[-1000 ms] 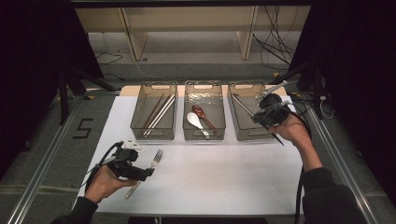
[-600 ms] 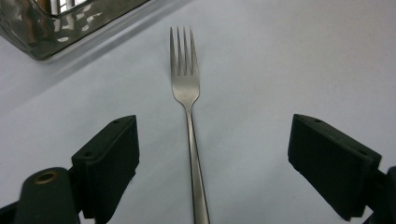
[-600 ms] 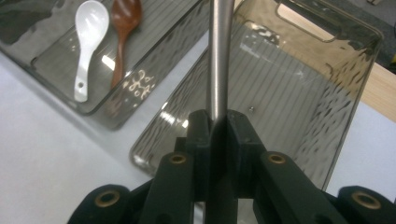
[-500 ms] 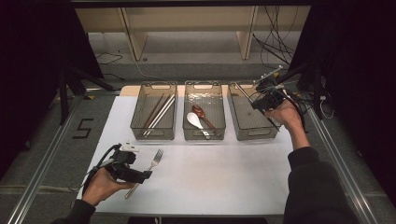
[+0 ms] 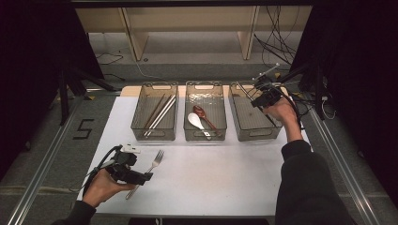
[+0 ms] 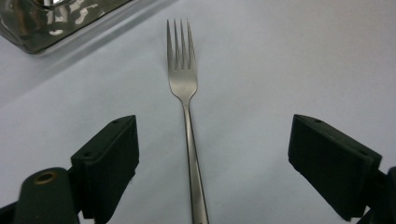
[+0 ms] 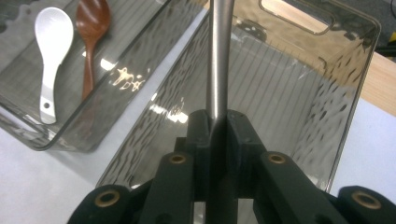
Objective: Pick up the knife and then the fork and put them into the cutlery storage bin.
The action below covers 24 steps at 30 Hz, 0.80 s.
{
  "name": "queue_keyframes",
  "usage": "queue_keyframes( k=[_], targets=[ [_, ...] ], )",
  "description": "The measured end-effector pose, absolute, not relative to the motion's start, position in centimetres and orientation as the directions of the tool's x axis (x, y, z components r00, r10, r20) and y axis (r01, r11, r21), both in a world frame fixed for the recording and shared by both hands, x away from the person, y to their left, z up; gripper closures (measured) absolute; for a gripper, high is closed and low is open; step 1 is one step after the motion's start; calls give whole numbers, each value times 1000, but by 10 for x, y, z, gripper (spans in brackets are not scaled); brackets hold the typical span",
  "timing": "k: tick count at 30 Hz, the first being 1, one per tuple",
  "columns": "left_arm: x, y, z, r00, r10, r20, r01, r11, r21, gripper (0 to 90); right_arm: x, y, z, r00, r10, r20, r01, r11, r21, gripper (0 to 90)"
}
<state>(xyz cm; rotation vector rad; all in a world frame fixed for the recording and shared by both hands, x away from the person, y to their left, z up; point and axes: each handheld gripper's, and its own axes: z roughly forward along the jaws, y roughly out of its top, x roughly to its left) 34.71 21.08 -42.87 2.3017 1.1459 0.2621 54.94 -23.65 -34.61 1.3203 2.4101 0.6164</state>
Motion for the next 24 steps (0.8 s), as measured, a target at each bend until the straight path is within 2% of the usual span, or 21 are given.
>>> queue_keyframes(
  k=[24],
  targets=[
    [348, 210, -431, 629, 775, -60, 673, -503, 542, 159, 568, -233, -359, -483, 871, -85, 740, 458, 493, 813]
  ],
)
